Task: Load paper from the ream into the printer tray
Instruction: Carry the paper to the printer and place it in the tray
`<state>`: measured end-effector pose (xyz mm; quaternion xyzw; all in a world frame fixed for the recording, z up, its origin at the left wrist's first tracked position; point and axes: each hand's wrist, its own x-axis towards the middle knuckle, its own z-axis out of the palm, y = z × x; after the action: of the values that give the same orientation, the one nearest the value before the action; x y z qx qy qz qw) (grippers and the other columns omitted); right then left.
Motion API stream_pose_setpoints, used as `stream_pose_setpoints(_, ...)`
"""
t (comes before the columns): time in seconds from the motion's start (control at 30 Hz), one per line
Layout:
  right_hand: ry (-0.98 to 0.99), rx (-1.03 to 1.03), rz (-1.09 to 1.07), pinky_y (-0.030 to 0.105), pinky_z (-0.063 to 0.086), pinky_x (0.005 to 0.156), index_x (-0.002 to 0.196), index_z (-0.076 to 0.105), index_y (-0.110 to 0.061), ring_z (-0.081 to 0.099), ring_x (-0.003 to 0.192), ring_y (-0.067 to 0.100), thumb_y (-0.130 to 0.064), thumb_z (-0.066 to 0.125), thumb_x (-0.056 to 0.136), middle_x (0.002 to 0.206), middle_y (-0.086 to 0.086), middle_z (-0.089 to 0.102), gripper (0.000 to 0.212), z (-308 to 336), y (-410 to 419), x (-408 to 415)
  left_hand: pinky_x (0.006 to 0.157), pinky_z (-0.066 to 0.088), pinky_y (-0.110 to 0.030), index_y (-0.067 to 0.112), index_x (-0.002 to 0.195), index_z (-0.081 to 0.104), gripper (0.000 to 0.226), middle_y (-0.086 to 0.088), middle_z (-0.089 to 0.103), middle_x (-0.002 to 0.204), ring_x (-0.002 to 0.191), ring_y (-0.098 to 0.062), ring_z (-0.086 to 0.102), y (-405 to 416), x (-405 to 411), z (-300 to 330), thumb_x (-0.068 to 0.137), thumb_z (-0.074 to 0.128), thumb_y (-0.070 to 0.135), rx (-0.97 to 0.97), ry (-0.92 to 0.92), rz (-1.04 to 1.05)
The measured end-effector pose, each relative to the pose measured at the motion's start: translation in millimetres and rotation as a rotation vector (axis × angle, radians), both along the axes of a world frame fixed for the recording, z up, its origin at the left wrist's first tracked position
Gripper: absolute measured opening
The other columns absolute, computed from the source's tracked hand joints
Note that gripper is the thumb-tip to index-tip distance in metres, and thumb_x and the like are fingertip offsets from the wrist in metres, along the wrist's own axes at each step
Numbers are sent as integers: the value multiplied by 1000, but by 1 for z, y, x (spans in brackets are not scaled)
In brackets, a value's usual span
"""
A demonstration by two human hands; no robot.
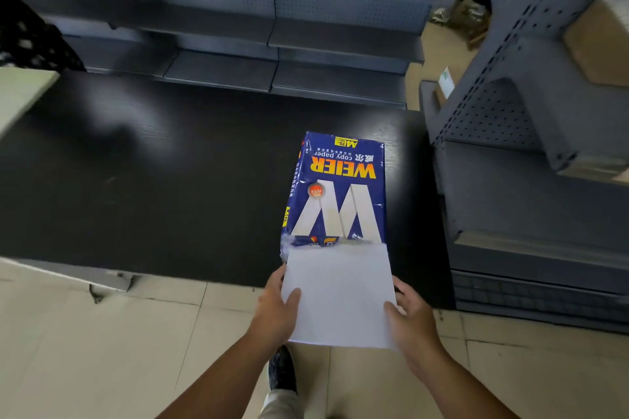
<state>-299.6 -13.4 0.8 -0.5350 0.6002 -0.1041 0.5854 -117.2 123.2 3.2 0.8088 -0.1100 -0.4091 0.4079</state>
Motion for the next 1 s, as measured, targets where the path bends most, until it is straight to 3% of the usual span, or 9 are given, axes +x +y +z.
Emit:
stream_pose_setpoints(0.13,-64,-9,45,30,58,76,132,57,-32,66,105,16,7,46,92,124,-1,68,56,5,18,-35,83,45,-32,23,127,47,34,3,58,118,102,-16,57,17,-40,12,95,55,16,-10,-33,97)
stream_pose_setpoints(0.2,-78,-24,82,35,58,86,125,62,-39,70,99,8,8,44,90,114,-11,74,61,7,25,-53,74,44,-26,22,121,47,28,4,57,117,96,-10,57,26,-61,17,95,55,16,-29,-52,143)
stream_pose_setpoints(0.27,-104,-36,115,30,57,86,122,62,-43,71,96,1,8,44,89,106,-22,75,63,11,31,-69,67,44,-21,24,118,46,26,6,57,115,94,-1,57,35,-79,21,95,55,16,-47,-71,163)
stream_pose_setpoints(0.47,-125,-103,241,18,54,77,128,60,-40,70,100,1,6,45,88,114,-13,75,62,24,52,-98,77,47,-29,37,127,47,38,11,63,114,102,-12,62,72,-120,36,95,53,17,-55,-154,202)
stream_pose_setpoints(0.57,-129,-147,336,24,55,83,129,58,-41,69,104,6,4,45,88,117,-8,74,62,31,65,-94,89,48,-30,38,134,49,44,9,64,115,105,-13,62,97,-129,46,95,52,17,-56,-196,244)
stream_pose_setpoints(0.7,-167,-166,471,12,51,82,138,56,-27,66,104,-3,8,43,87,120,-8,72,63,42,92,-64,87,51,-35,44,135,45,46,8,64,116,100,-12,64,146,-131,58,95,52,23,-35,-210,406)
stream_pose_setpoints(0.83,-276,-162,680,29,50,101,139,55,-22,63,117,4,12,43,87,128,-7,69,63,58,139,-17,82,52,-37,45,136,42,45,9,64,116,97,-11,65,211,-126,74,96,50,26,-29,-242,611)
stream_pose_setpoints(0.9,-294,-144,772,25,52,94,129,59,-34,65,110,-2,13,42,88,117,-20,72,65,69,170,9,79,51,-35,42,137,42,45,11,63,117,95,-9,66,249,-123,81,96,50,24,-41,-259,713)
stream_pose_setpoints(1.0,-348,-123,932,24,53,89,113,63,-47,66,107,-4,10,40,86,108,-32,71,68,87,222,48,86,52,-38,37,140,42,48,11,62,123,98,-10,67,306,-119,90,96,50,21,-75,-292,867)
